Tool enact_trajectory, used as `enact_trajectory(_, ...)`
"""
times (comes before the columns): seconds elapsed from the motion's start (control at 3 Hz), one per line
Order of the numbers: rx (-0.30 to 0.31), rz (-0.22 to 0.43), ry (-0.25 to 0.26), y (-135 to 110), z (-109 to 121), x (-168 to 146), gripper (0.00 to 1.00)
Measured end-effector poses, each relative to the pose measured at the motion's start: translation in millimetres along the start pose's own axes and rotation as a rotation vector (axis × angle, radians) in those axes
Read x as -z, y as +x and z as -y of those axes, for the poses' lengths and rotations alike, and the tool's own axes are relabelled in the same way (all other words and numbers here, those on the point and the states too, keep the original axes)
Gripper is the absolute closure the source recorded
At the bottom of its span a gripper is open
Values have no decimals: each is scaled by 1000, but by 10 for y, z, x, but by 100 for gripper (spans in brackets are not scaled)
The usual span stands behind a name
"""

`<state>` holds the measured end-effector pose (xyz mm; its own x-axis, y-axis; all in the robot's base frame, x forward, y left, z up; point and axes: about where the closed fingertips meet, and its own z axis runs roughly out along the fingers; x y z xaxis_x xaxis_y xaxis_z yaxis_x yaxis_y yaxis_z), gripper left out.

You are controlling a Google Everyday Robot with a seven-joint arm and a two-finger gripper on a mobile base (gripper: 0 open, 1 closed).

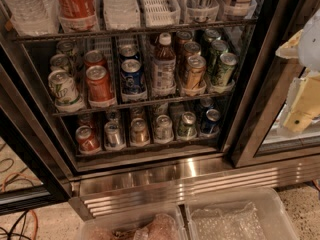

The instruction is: Pick orange can from middle shelf of fridge

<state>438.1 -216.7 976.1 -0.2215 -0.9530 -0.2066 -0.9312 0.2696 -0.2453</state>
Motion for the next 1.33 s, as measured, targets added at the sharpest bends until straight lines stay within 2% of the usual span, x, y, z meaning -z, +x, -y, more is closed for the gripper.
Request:
enact_trajectory(0.33,0,0,0,0,0,0,0)
enact_trajectory(0.67,-58,-13,-24,58,5,-268,0)
enact_trajectory(1.0,-170,-1,-63,157,-101,-716,0)
enact_trajectory(1.33,-227,10,-98,126,-122,-1198,0)
